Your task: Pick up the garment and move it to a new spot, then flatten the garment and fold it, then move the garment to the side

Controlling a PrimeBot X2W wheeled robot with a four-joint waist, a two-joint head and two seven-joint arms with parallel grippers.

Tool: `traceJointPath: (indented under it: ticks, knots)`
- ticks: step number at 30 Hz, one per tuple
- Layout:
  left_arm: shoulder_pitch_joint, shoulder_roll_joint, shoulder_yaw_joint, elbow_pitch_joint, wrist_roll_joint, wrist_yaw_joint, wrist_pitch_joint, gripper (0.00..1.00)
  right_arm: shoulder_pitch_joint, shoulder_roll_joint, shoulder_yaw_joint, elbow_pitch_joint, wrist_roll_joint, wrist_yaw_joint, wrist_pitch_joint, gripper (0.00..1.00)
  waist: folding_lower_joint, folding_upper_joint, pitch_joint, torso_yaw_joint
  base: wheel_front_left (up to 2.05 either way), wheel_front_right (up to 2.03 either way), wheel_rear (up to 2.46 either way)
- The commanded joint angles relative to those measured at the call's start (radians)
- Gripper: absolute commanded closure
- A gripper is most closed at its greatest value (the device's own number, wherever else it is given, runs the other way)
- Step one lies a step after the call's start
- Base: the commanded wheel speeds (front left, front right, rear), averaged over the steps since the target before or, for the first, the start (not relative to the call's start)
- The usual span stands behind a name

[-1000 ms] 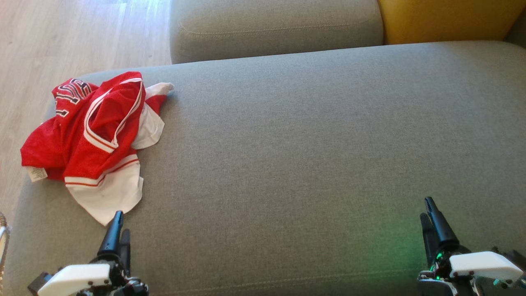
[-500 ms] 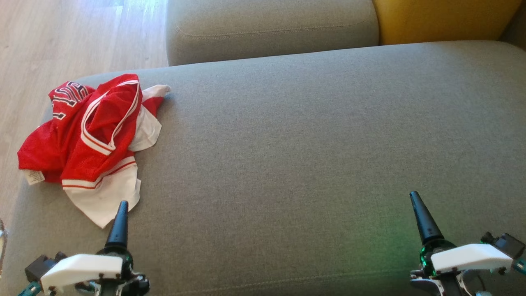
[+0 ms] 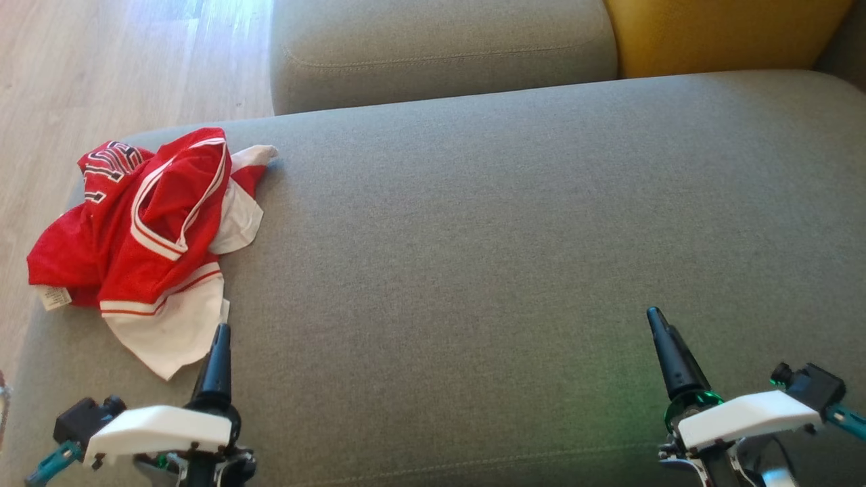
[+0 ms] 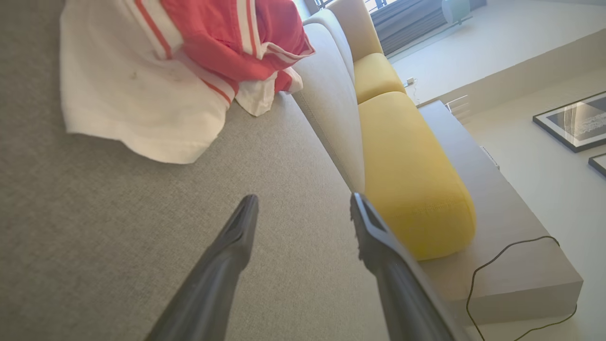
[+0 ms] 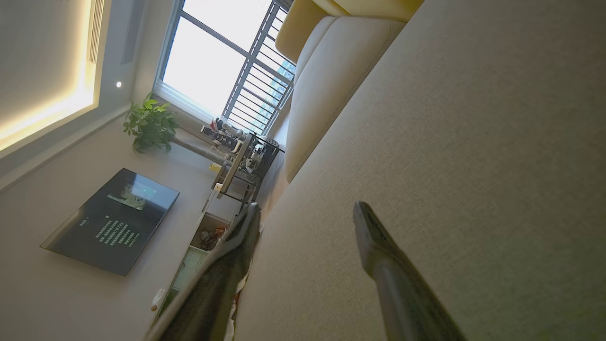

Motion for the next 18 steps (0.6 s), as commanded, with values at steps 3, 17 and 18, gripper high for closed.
traceJointPath:
  ticks: [3,17,18]
  knots:
    - [-0.027,0.012,-0.001,-0.061,0.065,0.009,-0.02,0.0,-0.026,-0.006,0.021,-0.05,-0.059,0.0,-0.02,0.0,0.0,0.0,-0.003,-0.001,0.0,0.0,0.0]
    - [-0.019,0.014,-0.016,-0.096,0.238,0.044,-0.061,0.0,-0.016,-0.008,0.027,-0.1,-0.222,0.0,-0.061,0.0,0.0,0.0,-0.012,-0.005,0.0,0.0,0.0]
    - [-0.019,0.014,-0.018,-0.101,0.253,0.044,-0.064,0.0,-0.015,-0.008,0.028,-0.103,-0.235,0.0,-0.064,0.0,0.0,0.0,-0.013,-0.005,0.0,0.0,0.0]
